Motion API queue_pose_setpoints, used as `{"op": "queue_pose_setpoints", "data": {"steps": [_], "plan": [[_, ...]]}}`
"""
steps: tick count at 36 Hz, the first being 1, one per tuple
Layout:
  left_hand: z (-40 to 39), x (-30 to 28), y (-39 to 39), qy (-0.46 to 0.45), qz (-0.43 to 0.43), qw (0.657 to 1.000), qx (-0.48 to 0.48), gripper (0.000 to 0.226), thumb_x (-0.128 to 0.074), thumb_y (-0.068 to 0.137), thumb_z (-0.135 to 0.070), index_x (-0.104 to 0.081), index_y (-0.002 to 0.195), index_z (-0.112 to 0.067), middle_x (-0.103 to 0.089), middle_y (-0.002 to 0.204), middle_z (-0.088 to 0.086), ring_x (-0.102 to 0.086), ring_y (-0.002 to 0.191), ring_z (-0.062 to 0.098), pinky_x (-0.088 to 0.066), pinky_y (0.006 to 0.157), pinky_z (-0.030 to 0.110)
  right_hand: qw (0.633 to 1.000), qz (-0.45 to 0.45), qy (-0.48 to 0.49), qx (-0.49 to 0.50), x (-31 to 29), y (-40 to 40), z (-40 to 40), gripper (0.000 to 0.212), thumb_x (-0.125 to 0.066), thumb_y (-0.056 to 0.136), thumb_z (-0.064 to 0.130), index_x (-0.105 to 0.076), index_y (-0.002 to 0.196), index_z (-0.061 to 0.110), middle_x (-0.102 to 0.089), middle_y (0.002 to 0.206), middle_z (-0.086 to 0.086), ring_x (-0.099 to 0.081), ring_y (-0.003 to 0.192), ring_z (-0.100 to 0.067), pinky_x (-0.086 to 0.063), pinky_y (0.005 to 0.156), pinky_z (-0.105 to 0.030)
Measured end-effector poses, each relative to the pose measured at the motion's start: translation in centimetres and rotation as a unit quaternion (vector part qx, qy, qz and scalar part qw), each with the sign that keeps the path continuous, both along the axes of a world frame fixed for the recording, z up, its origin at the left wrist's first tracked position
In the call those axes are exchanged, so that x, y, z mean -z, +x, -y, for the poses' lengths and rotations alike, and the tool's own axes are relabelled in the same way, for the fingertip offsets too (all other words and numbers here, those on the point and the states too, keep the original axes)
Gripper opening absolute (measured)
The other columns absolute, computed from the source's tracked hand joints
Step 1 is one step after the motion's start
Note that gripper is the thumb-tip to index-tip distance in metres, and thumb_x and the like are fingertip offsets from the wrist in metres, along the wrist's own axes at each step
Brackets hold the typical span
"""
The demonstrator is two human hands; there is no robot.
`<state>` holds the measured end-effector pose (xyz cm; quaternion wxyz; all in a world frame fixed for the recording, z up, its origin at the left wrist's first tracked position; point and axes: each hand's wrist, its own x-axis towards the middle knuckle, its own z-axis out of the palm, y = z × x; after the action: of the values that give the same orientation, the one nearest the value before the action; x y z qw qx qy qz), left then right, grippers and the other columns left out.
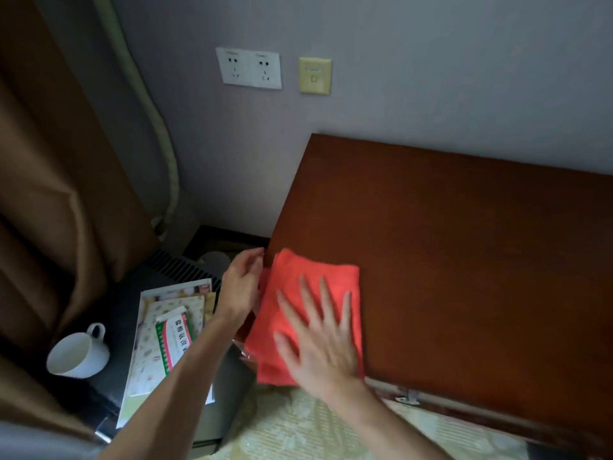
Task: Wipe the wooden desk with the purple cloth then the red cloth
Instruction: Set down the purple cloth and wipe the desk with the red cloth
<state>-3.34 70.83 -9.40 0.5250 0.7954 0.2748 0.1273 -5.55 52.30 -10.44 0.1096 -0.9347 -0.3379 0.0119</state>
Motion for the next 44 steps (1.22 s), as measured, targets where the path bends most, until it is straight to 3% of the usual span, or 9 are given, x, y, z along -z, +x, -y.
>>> {"op": "queue_pose_setpoints", "data": {"steps": [2,6,9,14,19,24,31,37,44], "plan": [[0.0,-0.5,0.6,-0.020,-0.024,1.000,-0.005,0.030,-0.052,0.099,-0.020,-0.064,0.127,-0.020,-0.068,0.119,0.002,-0.061,0.114,0.018,-0.043,0.108,0.038,1.000,0.001,0.004,-0.005,0.2,-2.3,-0.1,0.066,-0.037,0.097,0.063,-0.027,0.158,0.040,-0.013,0.171,-0.005,-0.005,0.157,-0.036,-0.014,0.119,-0.071],[0.4,-0.9,0.9,0.066,-0.051,0.996,0.024,0.032,-0.047,0.101,-0.009,-0.064,0.128,-0.007,-0.060,0.125,0.013,-0.055,0.121,0.024,-0.030,0.101,0.016,0.999,-0.007,0.018,0.051,0.3,-0.4,-0.5,0.070,-0.028,0.097,0.070,-0.024,0.160,0.039,-0.011,0.171,-0.002,-0.009,0.158,-0.024,-0.016,0.122,-0.061],[0.7,0.0,1.6,0.108,-0.068,0.992,0.023,0.034,-0.048,0.101,-0.013,-0.060,0.133,-0.008,-0.057,0.129,0.015,-0.049,0.123,0.029,-0.029,0.107,0.026,0.996,0.001,0.025,0.083,0.2,4.4,-1.3,0.070,-0.023,0.097,0.068,-0.027,0.159,0.037,-0.017,0.171,-0.002,-0.011,0.158,-0.020,-0.016,0.124,-0.056],[3.8,0.1,3.9,0.180,-0.119,0.976,-0.040,0.040,-0.044,0.102,-0.032,-0.051,0.138,-0.015,-0.047,0.136,0.013,-0.039,0.125,0.031,-0.030,0.104,0.045,0.994,-0.008,-0.003,0.109,-0.4,15.3,-3.0,0.080,-0.006,0.090,0.072,-0.015,0.161,0.039,-0.012,0.172,0.000,-0.004,0.158,-0.018,-0.001,0.126,-0.051],[7.1,1.1,6.9,0.281,-0.114,0.952,-0.033,0.057,-0.044,0.097,-0.041,-0.040,0.148,-0.017,-0.042,0.145,0.013,-0.040,0.133,0.033,-0.029,0.109,0.055,0.996,0.002,0.007,0.087,-0.3,24.0,-4.8,0.070,-0.029,0.098,0.071,-0.017,0.160,0.042,-0.013,0.171,0.001,-0.007,0.158,-0.017,-0.003,0.126,-0.049],[7.4,2.2,7.4,0.395,-0.124,0.910,-0.005,0.056,-0.035,0.100,-0.042,-0.047,0.145,-0.010,-0.046,0.149,0.016,-0.045,0.135,0.030,-0.031,0.116,0.050,0.997,-0.010,-0.007,0.073,-0.8,33.7,-5.8,0.068,-0.031,0.099,0.070,-0.017,0.160,0.042,-0.012,0.171,0.001,-0.008,0.158,-0.018,-0.004,0.126,-0.050],[7.5,2.4,8.0,0.441,-0.139,0.886,-0.024,0.054,-0.034,0.103,-0.041,-0.045,0.146,-0.012,-0.048,0.148,0.014,-0.043,0.137,0.029,-0.031,0.117,0.048,0.998,-0.001,-0.030,0.059,-1.3,44.3,-6.2,0.068,-0.029,0.100,0.068,-0.016,0.161,0.039,-0.013,0.171,-0.002,-0.009,0.157,-0.019,-0.006,0.125,-0.051],[7.4,2.3,8.4,0.448,-0.148,0.881,-0.024,0.054,-0.032,0.104,-0.042,-0.044,0.147,-0.012,-0.046,0.146,0.013,-0.040,0.135,0.030,-0.030,0.115,0.046,0.999,-0.010,-0.048,0.021,-1.6,46.0,-6.0,0.068,-0.024,0.101,0.068,-0.011,0.162,0.039,-0.008,0.172,-0.001,-0.004,0.158,-0.020,-0.004,0.125,-0.053],[7.7,2.2,8.2,0.416,-0.146,0.898,-0.021,0.052,-0.030,0.106,-0.042,-0.042,0.147,-0.012,-0.041,0.146,0.014,-0.039,0.134,0.030,-0.031,0.113,0.047,0.999,-0.010,-0.034,-0.002,-0.6,38.2,-1.1,0.067,-0.026,0.100,0.067,-0.012,0.161,0.042,-0.008,0.172,-0.002,-0.004,0.158,-0.023,-0.003,0.125,-0.057]]}}
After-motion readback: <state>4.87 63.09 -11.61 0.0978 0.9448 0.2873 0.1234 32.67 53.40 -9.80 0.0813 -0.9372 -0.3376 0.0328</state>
